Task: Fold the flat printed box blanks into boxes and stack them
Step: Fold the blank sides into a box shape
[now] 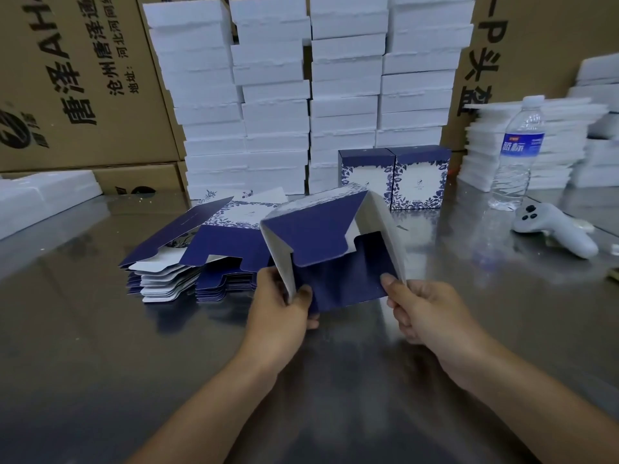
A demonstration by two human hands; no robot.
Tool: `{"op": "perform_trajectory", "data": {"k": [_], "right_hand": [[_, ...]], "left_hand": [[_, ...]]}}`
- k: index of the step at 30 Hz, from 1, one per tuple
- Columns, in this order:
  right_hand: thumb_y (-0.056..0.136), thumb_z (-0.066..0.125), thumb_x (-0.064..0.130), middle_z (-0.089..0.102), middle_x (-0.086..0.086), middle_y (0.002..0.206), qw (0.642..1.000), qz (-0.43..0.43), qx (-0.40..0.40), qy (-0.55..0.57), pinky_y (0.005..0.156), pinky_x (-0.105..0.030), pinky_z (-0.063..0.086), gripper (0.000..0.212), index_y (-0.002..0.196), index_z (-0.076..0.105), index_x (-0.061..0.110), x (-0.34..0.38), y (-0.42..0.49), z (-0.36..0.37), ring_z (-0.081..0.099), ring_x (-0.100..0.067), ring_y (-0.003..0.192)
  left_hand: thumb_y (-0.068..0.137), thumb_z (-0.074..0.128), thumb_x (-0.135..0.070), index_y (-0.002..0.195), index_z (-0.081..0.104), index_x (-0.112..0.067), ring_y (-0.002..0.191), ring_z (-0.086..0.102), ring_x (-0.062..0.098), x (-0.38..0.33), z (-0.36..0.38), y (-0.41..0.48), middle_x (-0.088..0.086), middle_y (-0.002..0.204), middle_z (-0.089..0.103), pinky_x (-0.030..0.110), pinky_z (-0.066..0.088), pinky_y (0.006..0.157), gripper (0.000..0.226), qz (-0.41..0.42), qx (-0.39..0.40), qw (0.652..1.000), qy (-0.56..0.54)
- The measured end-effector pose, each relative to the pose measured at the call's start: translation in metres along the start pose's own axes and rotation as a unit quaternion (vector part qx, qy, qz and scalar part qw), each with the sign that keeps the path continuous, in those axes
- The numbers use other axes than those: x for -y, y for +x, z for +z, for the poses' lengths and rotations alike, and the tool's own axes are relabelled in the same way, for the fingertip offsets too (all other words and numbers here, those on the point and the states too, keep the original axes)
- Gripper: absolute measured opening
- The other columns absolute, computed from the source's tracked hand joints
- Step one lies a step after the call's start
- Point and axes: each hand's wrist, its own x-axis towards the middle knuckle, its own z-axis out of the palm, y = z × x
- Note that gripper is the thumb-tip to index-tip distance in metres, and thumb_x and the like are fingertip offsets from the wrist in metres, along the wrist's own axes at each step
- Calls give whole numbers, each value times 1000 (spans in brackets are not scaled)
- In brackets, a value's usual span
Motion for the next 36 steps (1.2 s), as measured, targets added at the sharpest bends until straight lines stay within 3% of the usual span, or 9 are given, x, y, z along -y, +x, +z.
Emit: {"op": "perform_trajectory", "data": {"k": [2,4,7,11,15,20,26,31,36], "right_hand": [[93,56,29,31,5,43,999,17,6,47,37,-18,22,42,54,47,14,1,0,1,23,-9,36],[93,57,26,31,3,42,998,25,8,64,35,-18,22,42,54,47,13,2,-2,1,23,-9,35],[93,57,25,36,1,41,997,32,5,70,35,-18,25,43,53,49,13,3,-4,3,27,-9,35],[91,58,34,45,-1,42,992,77,26,93,37,-18,34,42,55,52,13,8,-8,6,39,-11,35],[93,54,33,45,-2,44,981,123,81,124,37,-18,37,43,57,50,11,13,-12,5,40,-11,36],[95,52,29,42,0,42,986,101,72,108,36,-17,34,44,56,48,11,14,-12,3,36,-9,34],[90,58,33,46,-3,43,980,104,79,149,37,-19,38,49,44,54,16,15,-15,9,42,-12,36],[91,57,28,43,-1,44,982,92,97,132,39,-17,37,42,53,50,13,16,-17,4,40,-9,38],[89,60,30,43,-2,44,981,99,88,141,38,-19,37,42,52,51,13,16,-18,8,40,-11,38]], "left_hand": [[98,49,-15,112,41,-16,50,63,11,-4,3,-4,7,92,60,23,56,52,17,-77,31,995,-51],[98,48,-18,118,41,-6,41,59,14,-6,3,-5,11,76,62,25,53,44,24,-124,62,987,-85],[98,50,-14,115,45,2,36,53,13,-6,1,-6,6,50,54,20,43,35,24,-122,64,986,-94],[97,52,-12,108,45,0,35,49,12,-5,1,-8,1,44,51,19,39,34,18,-105,61,986,-114],[95,54,-14,119,42,-1,37,52,14,-7,2,-9,3,45,53,20,41,36,30,-97,73,980,-156],[94,54,-12,132,34,-3,54,68,20,-10,5,-12,12,60,68,22,52,47,43,-71,123,972,-187],[93,54,-10,123,42,3,52,66,18,-10,5,-14,12,60,66,20,51,46,35,-49,128,973,-186],[92,57,-11,138,29,-3,58,69,23,-10,8,-17,14,65,68,23,53,50,55,-64,147,964,-211],[90,59,-7,125,41,4,56,67,20,-10,7,-18,12,63,66,21,52,49,41,-59,142,967,-202]]}}
